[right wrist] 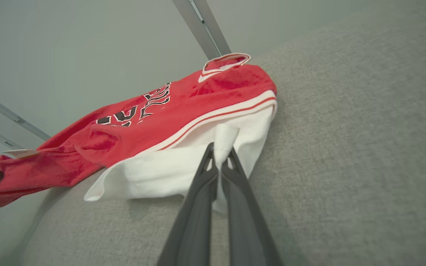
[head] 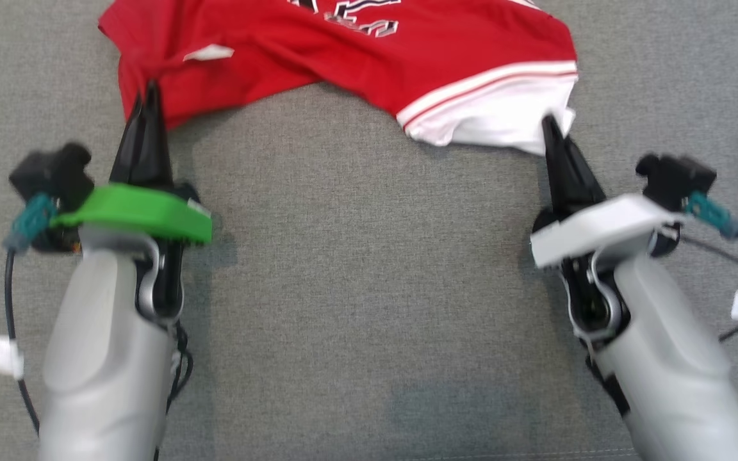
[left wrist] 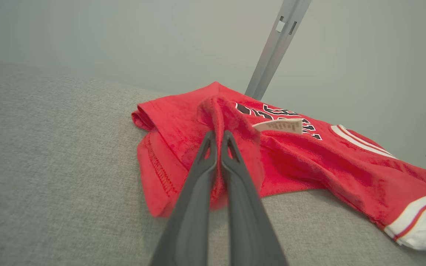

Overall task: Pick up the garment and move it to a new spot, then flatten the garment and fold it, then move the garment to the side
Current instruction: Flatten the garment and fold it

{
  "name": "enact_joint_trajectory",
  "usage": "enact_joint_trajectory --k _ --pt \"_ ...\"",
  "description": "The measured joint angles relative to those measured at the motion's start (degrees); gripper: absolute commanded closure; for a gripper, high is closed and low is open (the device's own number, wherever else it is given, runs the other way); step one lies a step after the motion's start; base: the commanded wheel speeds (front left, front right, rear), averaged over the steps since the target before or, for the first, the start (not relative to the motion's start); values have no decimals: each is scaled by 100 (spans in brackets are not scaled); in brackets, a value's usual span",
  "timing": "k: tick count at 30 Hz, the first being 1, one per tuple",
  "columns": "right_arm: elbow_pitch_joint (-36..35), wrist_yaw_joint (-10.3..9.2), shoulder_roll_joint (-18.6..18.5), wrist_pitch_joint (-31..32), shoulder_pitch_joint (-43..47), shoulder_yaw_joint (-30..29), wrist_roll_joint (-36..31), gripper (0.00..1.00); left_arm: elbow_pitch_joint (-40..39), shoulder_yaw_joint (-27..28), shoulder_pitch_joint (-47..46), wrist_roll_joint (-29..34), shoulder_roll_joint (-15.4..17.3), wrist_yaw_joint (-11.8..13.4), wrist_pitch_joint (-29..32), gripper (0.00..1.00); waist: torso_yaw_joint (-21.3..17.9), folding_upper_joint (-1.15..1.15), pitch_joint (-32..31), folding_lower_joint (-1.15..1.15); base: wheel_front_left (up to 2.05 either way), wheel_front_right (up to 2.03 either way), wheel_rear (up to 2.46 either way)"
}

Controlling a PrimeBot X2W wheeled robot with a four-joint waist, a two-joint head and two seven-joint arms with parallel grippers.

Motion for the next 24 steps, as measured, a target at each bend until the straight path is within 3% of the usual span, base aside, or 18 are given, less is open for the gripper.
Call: enact_joint_trajectory --k 5,9,14,18,24 --pt "-966 0 -157 0 1356 -52 -42 100 -826 14 1173 110 170 -1 0 100 -67 0 -237 0 0 0 0" --pt "-1713 0 -450 163 2324 -86 31 100 -1273 -193 1920 62 522 -2 -1 100 -90 0 -467 0 0 0 0" --pt "-2926 -1 -660 928 3521 -501 19 100 -1828 -345 2570 -89 1000 -3 100 100 -99 0 -759 0 0 0 0" --pt "-3712 0 -614 1533 4253 -832 -90 100 -2278 -282 2982 -191 1199 20 316 100 -118 0 -933 0 0 0 0" --pt "-5155 0 -269 2777 5443 -1440 -401 100 -3325 4 3883 -248 1523 376 782 100 -188 0 -1248 0 0 0 0"
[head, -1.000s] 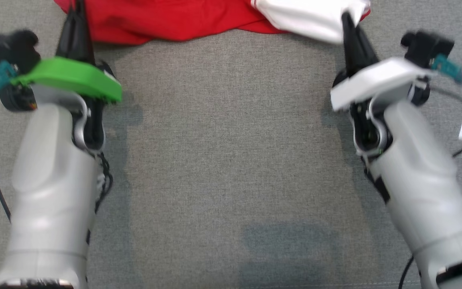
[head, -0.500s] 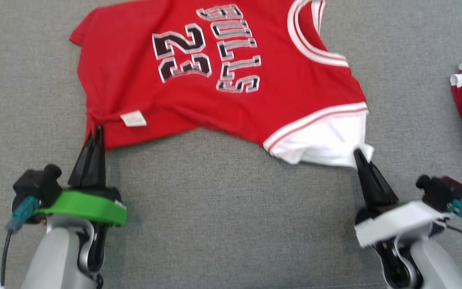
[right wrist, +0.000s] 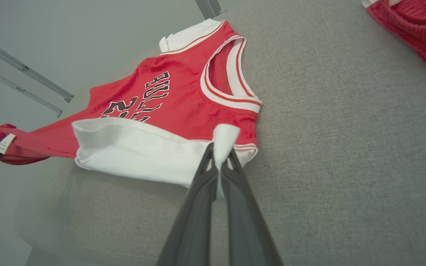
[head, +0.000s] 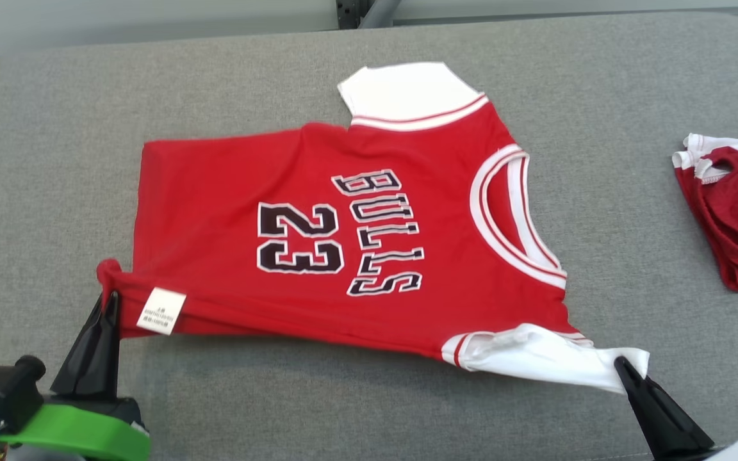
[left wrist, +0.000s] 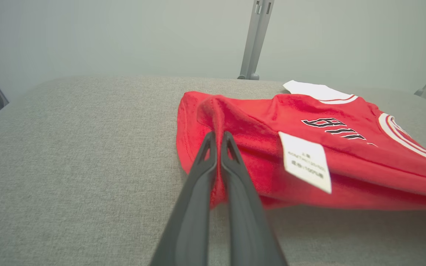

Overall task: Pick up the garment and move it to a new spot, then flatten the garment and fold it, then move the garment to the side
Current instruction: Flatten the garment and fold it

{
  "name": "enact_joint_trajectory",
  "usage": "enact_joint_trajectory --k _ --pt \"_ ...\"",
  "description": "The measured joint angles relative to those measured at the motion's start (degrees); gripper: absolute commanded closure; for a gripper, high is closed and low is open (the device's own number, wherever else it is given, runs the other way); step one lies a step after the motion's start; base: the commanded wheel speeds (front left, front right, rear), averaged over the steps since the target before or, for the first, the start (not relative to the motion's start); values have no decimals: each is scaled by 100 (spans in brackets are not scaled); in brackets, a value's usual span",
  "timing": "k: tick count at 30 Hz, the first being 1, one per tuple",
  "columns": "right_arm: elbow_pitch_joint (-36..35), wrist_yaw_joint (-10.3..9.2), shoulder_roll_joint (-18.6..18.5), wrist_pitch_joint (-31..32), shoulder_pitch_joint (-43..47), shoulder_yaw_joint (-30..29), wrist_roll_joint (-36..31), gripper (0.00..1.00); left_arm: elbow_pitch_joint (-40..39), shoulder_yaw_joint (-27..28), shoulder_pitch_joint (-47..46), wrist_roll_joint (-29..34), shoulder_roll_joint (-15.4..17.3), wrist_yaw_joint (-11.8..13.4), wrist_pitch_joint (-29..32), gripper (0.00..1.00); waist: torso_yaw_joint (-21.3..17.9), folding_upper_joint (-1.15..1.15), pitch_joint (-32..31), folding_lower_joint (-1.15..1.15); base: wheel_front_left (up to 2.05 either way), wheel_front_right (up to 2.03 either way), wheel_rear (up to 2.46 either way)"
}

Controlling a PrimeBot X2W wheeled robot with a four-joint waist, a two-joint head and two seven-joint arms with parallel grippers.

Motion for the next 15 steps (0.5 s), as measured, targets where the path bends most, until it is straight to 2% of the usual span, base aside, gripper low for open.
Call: enact_joint_trajectory --k 6,8,12,15 --pt "-975 0 349 815 410 -425 -415 100 -958 103 693 -43 177 315 506 100 -76 0 -146 0 0 0 0" --pt "-1032 0 371 973 408 -449 -558 100 -1138 59 773 -41 188 383 678 100 -62 0 -124 0 0 0 0" --pt "-1038 0 224 1146 138 -369 -833 100 -1344 -49 838 -48 209 437 953 100 -41 0 -18 0 0 0 0" --pt "-875 0 -30 1172 -303 -171 -994 100 -1369 -134 831 -93 223 437 1156 100 -29 0 87 0 0 0 0"
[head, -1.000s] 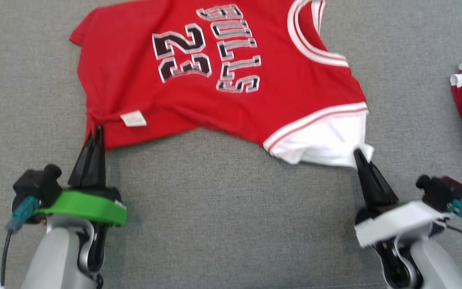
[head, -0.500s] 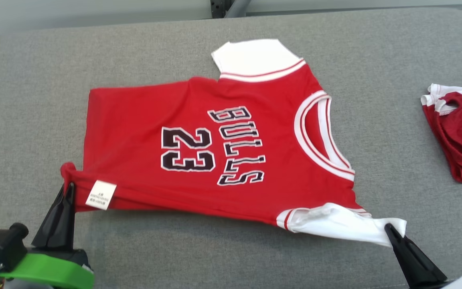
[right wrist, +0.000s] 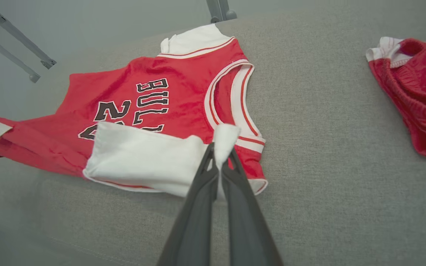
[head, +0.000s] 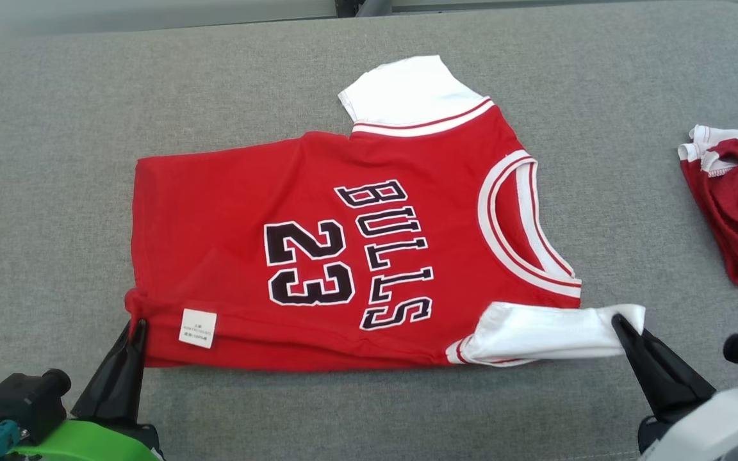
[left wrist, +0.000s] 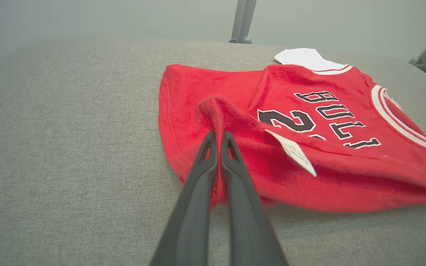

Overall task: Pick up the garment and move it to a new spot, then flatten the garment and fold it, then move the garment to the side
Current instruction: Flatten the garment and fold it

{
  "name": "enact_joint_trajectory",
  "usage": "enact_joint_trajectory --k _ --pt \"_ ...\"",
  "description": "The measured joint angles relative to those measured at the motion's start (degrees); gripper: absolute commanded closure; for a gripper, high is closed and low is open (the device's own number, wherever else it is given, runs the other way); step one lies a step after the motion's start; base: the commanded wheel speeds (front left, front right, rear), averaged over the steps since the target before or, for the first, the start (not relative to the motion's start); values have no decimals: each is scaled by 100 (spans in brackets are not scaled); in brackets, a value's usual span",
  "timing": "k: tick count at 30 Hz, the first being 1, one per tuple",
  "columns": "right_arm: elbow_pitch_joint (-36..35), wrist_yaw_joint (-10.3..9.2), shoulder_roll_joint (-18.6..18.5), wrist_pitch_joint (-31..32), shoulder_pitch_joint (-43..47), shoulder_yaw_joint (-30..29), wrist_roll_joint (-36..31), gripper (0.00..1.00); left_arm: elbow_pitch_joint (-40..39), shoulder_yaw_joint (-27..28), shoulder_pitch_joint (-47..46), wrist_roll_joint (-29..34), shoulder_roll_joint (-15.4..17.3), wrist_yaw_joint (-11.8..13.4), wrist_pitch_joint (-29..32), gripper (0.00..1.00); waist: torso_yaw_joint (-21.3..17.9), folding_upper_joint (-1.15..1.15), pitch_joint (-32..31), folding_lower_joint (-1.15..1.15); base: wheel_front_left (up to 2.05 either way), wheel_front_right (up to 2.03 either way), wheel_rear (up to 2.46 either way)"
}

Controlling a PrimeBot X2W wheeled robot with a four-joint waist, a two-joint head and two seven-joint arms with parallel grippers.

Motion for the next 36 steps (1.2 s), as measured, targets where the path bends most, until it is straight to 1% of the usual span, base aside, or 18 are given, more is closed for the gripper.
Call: enact_joint_trajectory --k 2,5,8,12,18,22,23,24,25,26,30,34,36 --pt "227 0 -205 -19 -367 188 -94 100 40 -27 -19 -16 27 14 127 100 3 0 77 0 0 0 0" --pt "686 0 -466 -204 -957 481 -147 100 114 -44 -87 -66 36 15 214 100 10 0 199 0 0 0 0" --pt "1181 0 -638 -550 -1475 673 -160 100 210 -13 -161 -97 14 24 145 100 35 0 313 0 0 0 0" --pt "1889 0 -731 -998 -1990 880 -124 100 446 -18 -281 -208 -110 14 -16 100 91 0 455 0 0 0 0" --pt "3052 0 -848 -1646 -2705 1324 55 100 1180 -160 -569 -303 -303 -155 -220 100 129 0 684 0 0 0 0" --pt "3654 0 -886 -2003 -2912 1524 162 100 1612 -266 -695 -321 -389 -241 -285 100 148 0 754 0 0 0 0" --pt "3752 0 -886 -2098 -2929 1550 209 90 1695 -280 -727 -342 -415 -277 -304 58 159 0 752 0 0 0 0" --pt "3828 0 -889 -2185 -2932 1559 220 56 1748 -298 -759 -363 -456 -283 -341 27 171 0 744 0 0 0 0" --pt "3884 0 -882 -2301 -2932 1538 220 4 1781 -323 -779 -366 -493 -293 -370 0 181 0 732 0 0 0 0" --pt "3939 0 -869 -2434 -2931 1484 219 0 1806 -347 -799 -394 -530 -337 -396 0 189 0 715 0 0 0 0" --pt "4007 0 -714 -3059 -2839 1116 8 0 1778 -356 -909 -476 -708 -411 -757 0 213 0 609 0 0 0 0" --pt "3974 0 -416 -3596 -2726 745 -357 0 1635 -270 -1070 -377 -853 -394 -1292 0 202 0 470 0 0 0 0" --pt "3927 0 -276 -3739 -2718 577 -530 0 1575 -212 -1158 -257 -889 -312 -1533 0 182 0 391 0 0 0 0"
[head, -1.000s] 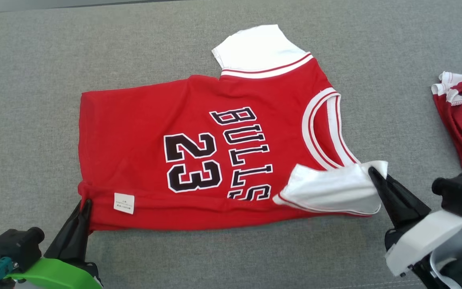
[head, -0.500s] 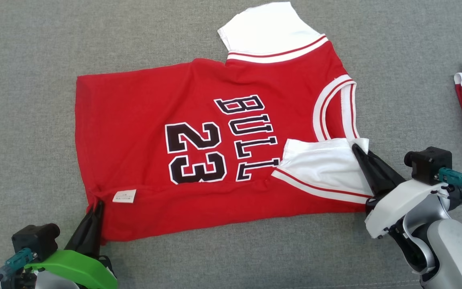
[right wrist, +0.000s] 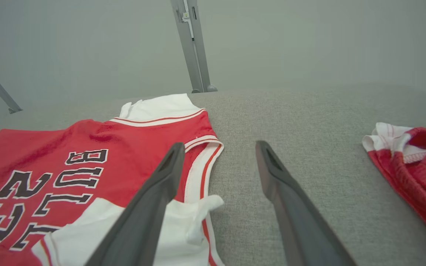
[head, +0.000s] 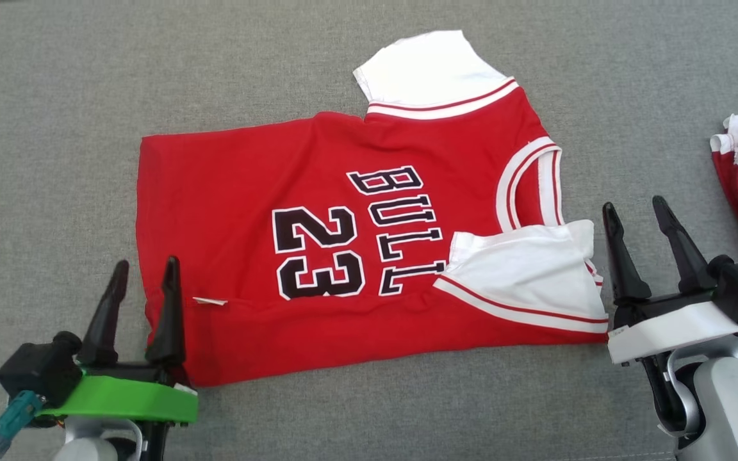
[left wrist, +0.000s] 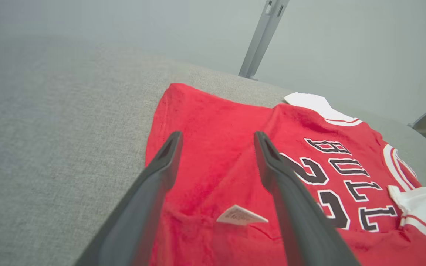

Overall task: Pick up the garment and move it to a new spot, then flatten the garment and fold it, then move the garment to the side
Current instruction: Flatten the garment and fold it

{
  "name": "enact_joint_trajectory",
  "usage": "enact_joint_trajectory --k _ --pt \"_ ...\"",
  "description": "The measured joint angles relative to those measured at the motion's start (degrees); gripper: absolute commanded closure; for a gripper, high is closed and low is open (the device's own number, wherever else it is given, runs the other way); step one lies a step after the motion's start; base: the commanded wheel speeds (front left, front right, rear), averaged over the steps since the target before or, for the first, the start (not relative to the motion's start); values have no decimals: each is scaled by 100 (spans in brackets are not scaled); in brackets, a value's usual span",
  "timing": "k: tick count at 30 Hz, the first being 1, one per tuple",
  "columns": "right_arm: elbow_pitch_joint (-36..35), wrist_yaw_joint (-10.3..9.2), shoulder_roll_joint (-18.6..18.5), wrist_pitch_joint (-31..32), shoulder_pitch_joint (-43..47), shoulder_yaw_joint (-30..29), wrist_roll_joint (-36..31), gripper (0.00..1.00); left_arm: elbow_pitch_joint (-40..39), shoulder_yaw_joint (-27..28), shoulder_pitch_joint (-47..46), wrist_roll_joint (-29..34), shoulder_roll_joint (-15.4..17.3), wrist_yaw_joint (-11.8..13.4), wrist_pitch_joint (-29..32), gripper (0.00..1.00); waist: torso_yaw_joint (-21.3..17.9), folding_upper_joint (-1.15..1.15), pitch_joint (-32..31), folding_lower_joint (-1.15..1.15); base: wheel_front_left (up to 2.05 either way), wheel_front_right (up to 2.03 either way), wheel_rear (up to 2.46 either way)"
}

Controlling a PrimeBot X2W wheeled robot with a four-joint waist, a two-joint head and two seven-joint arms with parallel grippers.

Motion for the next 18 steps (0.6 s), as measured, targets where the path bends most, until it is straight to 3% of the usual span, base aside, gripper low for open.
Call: enact_joint_trajectory --k 6,13,18 --pt "-246 0 345 -180 39 -339 -573 0 -192 269 -370 591 -147 275 -379 0 -66 0 -254 0 0 0 0" --pt "-386 0 530 -203 328 -428 -818 0 -25 456 -394 1372 -176 249 -399 0 -109 0 -558 0 0 0 0" --pt "-415 0 611 -203 586 -463 -876 0 309 491 -274 1593 -86 225 -400 0 -116 0 -709 0 0 0 0"
